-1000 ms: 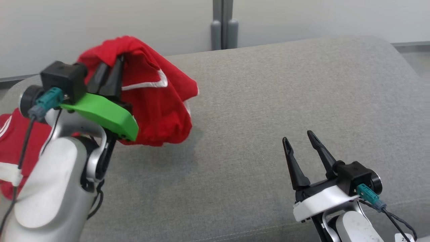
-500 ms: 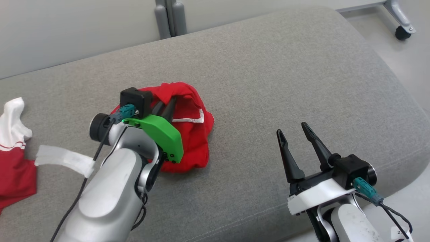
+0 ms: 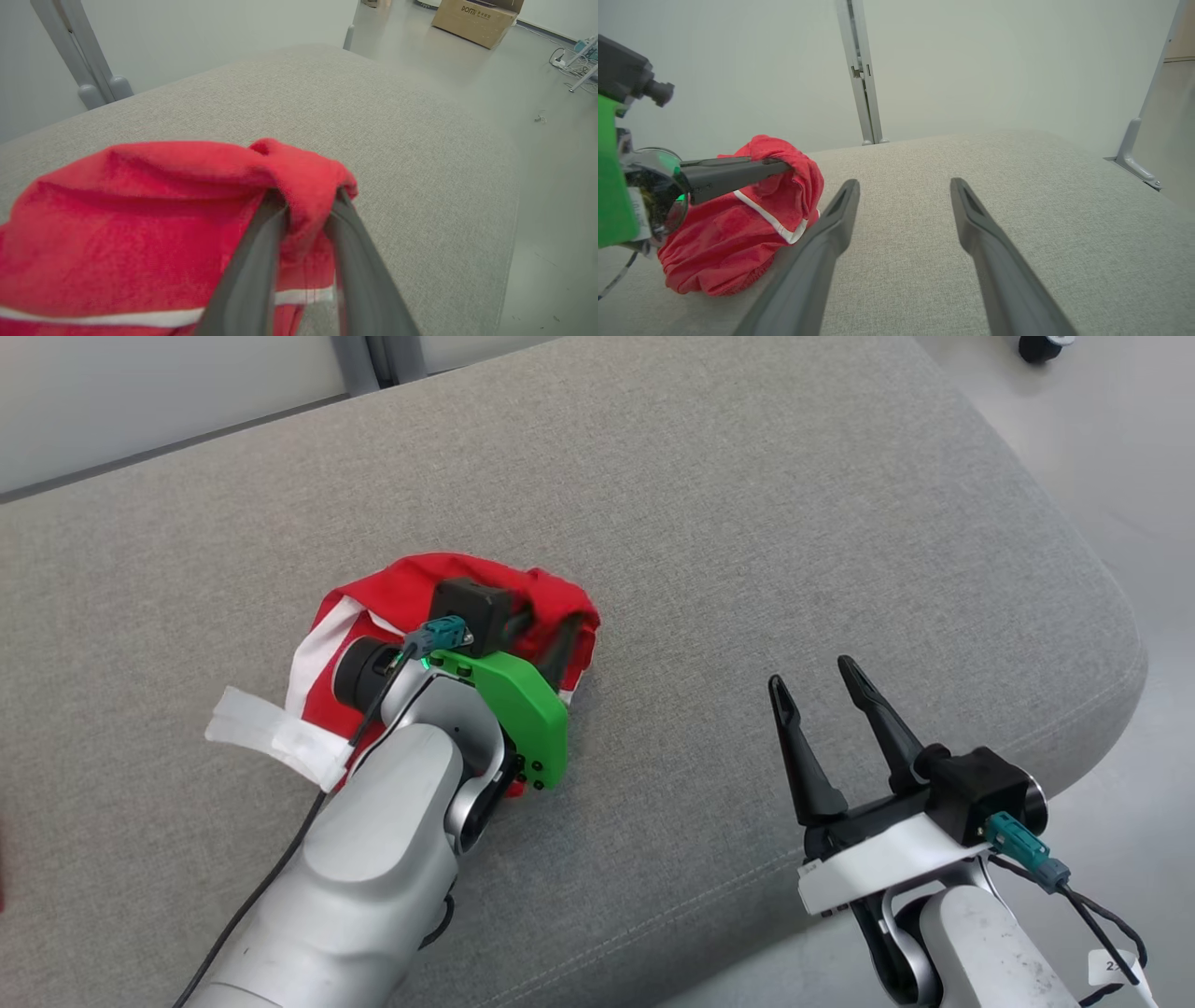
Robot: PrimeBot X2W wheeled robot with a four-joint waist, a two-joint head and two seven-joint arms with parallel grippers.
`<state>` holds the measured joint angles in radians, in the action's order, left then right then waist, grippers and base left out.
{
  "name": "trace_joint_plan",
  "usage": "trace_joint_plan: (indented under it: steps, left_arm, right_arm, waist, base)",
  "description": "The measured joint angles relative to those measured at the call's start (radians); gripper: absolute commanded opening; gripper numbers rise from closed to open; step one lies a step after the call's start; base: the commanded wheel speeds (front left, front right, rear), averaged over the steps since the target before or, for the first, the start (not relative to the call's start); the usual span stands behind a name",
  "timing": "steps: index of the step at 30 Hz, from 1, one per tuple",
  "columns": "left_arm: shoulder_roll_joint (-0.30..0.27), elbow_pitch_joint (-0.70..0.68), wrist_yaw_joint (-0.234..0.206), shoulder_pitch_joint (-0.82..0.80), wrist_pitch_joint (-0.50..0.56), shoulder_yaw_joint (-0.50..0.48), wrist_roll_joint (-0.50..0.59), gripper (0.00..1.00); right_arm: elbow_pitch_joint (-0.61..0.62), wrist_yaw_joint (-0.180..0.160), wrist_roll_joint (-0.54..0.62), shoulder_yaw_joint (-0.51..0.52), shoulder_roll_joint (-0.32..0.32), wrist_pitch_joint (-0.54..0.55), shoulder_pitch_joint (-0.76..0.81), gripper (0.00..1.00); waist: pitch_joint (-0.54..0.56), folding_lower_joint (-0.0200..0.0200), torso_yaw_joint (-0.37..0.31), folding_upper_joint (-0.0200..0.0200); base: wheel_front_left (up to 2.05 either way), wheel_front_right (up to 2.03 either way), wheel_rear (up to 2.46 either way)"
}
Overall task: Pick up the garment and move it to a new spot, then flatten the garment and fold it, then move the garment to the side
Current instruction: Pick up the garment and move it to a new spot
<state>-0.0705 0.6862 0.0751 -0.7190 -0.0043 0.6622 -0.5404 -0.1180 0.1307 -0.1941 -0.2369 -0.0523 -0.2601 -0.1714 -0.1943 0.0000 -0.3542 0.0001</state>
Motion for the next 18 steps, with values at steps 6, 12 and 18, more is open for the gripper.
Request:
trace_joint_plan:
  steps: [6, 12, 18]
  left_arm:
    - [0.015, -0.009, 0.016, -0.011, -0.079, 0.051, 0.004, 1.0]
    - [0.008, -0.132, -0.011, 0.037, -0.129, 0.072, 0.018, 1.0]
    - [-0.075, -0.299, -0.07, 0.123, -0.119, 0.044, 0.014, 1.0]
  right_arm:
    - [-0.007, 0.0, 0.0, 0.023, 0.001, 0.0, 0.0, 1.0]
    - [-0.008, 0.0, 0.003, 0.039, 0.002, 0.0, 0.003, 1.0]
    - [-0.008, 0.0, 0.01, 0.057, 0.002, 0.0, 0.011, 1.0]
  waist:
    - [-0.001, 0.0, 0.007, 0.0]
    - [0.02, -0.0001, 0.05, 0.0]
    - [0.04, 0.0, 0.111, 0.0]
  base:
    - [0.0, 0.0, 0.0]
    - [0.0, 0.0, 0.0]
    - [0.0, 0.0, 0.0]
